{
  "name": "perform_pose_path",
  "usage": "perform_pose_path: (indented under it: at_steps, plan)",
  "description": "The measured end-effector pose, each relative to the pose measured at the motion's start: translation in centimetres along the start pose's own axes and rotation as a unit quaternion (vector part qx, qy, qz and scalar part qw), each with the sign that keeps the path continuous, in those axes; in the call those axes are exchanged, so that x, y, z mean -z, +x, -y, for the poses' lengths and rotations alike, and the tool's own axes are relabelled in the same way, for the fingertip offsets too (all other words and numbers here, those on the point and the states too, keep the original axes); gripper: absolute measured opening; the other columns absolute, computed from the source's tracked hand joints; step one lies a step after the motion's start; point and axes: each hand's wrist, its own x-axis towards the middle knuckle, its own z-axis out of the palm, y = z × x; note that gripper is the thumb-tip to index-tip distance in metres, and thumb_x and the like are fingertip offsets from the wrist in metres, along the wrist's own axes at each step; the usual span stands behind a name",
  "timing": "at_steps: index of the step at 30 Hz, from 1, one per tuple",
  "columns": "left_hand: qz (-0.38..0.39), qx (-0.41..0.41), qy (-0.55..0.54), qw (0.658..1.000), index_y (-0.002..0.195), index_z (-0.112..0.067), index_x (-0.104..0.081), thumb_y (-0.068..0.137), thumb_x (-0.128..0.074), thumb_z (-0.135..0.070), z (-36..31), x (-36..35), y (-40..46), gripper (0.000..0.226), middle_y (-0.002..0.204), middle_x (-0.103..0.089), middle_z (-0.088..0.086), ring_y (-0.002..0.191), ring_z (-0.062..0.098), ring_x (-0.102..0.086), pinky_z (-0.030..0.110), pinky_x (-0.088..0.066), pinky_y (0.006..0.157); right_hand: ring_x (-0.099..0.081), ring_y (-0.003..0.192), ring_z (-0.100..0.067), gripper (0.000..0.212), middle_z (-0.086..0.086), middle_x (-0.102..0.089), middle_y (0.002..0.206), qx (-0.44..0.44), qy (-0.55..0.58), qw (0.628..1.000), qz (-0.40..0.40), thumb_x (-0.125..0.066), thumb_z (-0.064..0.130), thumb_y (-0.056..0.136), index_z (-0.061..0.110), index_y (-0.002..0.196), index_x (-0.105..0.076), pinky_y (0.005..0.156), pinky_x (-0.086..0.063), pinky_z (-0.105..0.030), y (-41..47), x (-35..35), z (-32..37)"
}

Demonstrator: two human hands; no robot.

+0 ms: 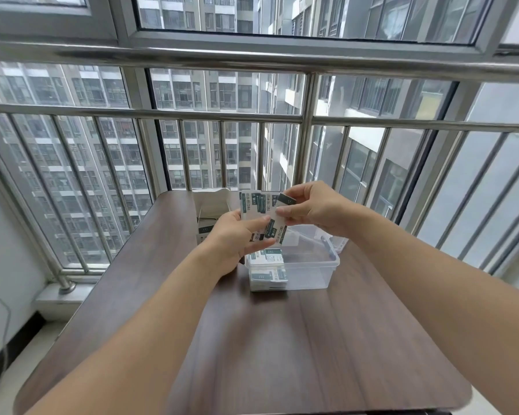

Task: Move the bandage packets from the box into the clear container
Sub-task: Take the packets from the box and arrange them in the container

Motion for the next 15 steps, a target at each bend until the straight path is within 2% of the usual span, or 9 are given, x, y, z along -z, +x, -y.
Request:
perform_pose_path:
  at_steps: [3,5,8,12,15]
  plan:
    - [0.000,0.011,0.005,1.000,0.115,-0.004,-0.066,0.088,-0.075,-0.010,-0.30,0.27,-0.11,0.029,0.113,-0.074,0.012,0.090,0.019,-0.076,0.023,-0.060,0.059,-0.075,0.093,-0.027,0.029,-0.022,-0.072,0.109,0.002,-0.018,1.000,0.008,-0.072,-0.003,0.084,-0.009,0.112,-0.066,0.077,-0.061,-0.028,0.11,-0.17,0.34]
    - [0.004,0.014,0.004,1.000,0.117,-0.005,-0.066,0.089,-0.075,-0.015,-0.32,0.37,-0.09,0.031,0.116,-0.073,0.013,0.096,0.021,-0.075,0.022,-0.060,0.058,-0.075,0.088,-0.024,0.033,-0.021,-0.071,0.110,0.006,-0.031,1.000,0.004,-0.074,-0.002,0.083,-0.003,0.115,-0.065,0.073,-0.061,-0.027,0.15,-0.41,0.58]
    - [0.017,0.014,-0.005,1.000,0.115,-0.005,-0.066,0.093,-0.070,-0.023,-0.14,0.40,0.02,0.028,0.110,-0.074,0.012,0.092,0.020,-0.075,0.023,-0.060,0.060,-0.074,0.083,-0.021,0.040,-0.019,-0.070,0.110,0.013,-0.043,0.999,-0.004,-0.076,-0.001,0.081,0.006,0.119,-0.064,0.069,-0.060,-0.026,0.31,-0.60,0.68]
    - [0.051,0.028,-0.013,0.998,0.117,-0.005,-0.066,0.099,-0.062,-0.016,0.18,0.39,0.00,0.021,0.100,-0.072,0.007,0.078,0.013,-0.075,0.028,-0.064,0.065,-0.073,0.084,-0.025,0.042,-0.025,-0.068,0.112,0.018,-0.036,0.999,-0.013,-0.076,-0.004,0.080,0.000,0.120,-0.064,0.069,-0.061,-0.027,0.54,-0.59,0.32]
    - [0.043,0.030,-0.022,0.998,0.115,-0.005,-0.066,0.097,-0.063,-0.008,0.50,0.51,0.07,0.018,0.099,-0.073,0.005,0.076,0.009,-0.074,0.030,-0.064,0.067,-0.073,0.083,-0.027,0.040,-0.028,-0.066,0.106,0.024,-0.034,0.999,-0.022,-0.077,-0.007,0.078,-0.002,0.116,-0.067,0.070,-0.061,-0.027,0.66,-0.37,-0.05]
